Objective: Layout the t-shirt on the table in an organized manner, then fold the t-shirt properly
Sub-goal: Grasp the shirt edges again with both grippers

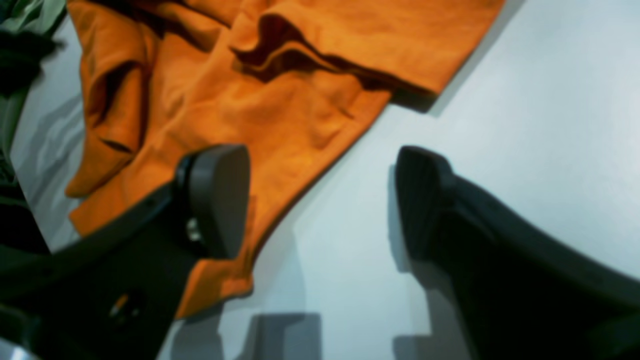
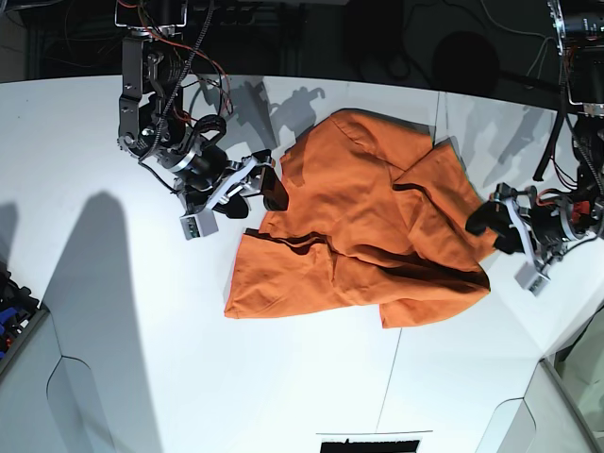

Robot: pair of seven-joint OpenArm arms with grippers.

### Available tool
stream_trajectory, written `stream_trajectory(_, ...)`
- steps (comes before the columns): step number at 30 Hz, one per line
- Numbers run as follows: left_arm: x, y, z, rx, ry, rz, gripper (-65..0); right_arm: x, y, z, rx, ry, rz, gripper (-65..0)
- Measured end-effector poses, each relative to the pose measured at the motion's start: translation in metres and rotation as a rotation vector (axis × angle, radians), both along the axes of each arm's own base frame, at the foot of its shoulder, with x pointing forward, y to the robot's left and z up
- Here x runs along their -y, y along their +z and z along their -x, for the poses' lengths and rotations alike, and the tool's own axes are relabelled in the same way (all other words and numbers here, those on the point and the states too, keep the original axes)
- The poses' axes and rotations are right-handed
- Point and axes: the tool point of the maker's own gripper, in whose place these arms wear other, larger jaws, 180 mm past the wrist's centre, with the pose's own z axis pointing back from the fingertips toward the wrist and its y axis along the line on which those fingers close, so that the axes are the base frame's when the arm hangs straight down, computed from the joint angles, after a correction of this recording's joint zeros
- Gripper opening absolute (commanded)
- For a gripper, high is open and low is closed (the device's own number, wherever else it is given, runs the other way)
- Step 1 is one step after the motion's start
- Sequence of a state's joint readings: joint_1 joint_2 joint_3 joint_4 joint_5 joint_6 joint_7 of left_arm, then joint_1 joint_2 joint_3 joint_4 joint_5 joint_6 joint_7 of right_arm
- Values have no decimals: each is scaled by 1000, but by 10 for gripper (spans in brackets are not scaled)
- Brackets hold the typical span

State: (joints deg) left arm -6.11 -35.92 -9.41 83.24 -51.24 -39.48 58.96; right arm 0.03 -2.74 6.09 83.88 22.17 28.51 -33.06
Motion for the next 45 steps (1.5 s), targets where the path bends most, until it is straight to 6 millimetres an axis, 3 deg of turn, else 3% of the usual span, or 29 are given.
stream_trajectory(3, -14, 24, -11, 78, 44, 37, -174, -2, 1, -1, 0, 0, -2, -201)
stream_trajectory(6, -21, 25, -10, 81, 64, 31, -174, -9, 2, -1, -5, -4, -17, -201)
stream_trajectory(11, -39, -3, -8, 39, 145, 27, -174, -24, 4, -4, 5, -4, -15, -201)
stream_trajectory(16, -66, -46, 11, -98, 287, 64, -174, -31, 8, -6, 9, -18, -38, -201)
stream_trajectory(23, -58, -63, 17, -136, 356, 213, -174, -29, -3, -12, 13, -83, -67, -201)
stream_trajectory(30, -19, -70, 10, -118, 316, 315, -176, -37, -8, -28, 0, -70, -92, -204)
stream_trajectory(32, -9, -71, 10, -119, 291, 336, -229, -38, -7, -28, 3, -68, -97, -253)
stream_trajectory(33, -6, -72, 11, -123, 285, 340, -298, -38, -8, -27, 0, -62, -91, -309)
stream_trajectory(35, -4, -75, 12, -132, 283, 336, -506, -39, -12, -23, -15, -48, -81, -459)
stream_trajectory(37, -3, -78, 15, -143, 286, 337, -644, -39, -15, -20, -26, -43, -77, -573)
stream_trajectory(39, -4, -77, 15, -137, 289, 339, -650, -39, -16, -18, -31, -40, -78, -650)
stream_trajectory(42, -15, -73, 12, -121, 297, 318, -650, -43, -14, -16, -18, -8, -81, -650)
stream_trajectory(45, -38, -62, 10, -90, 313, 272, -650, -42, -12, -16, -11, 2, -67, -650)
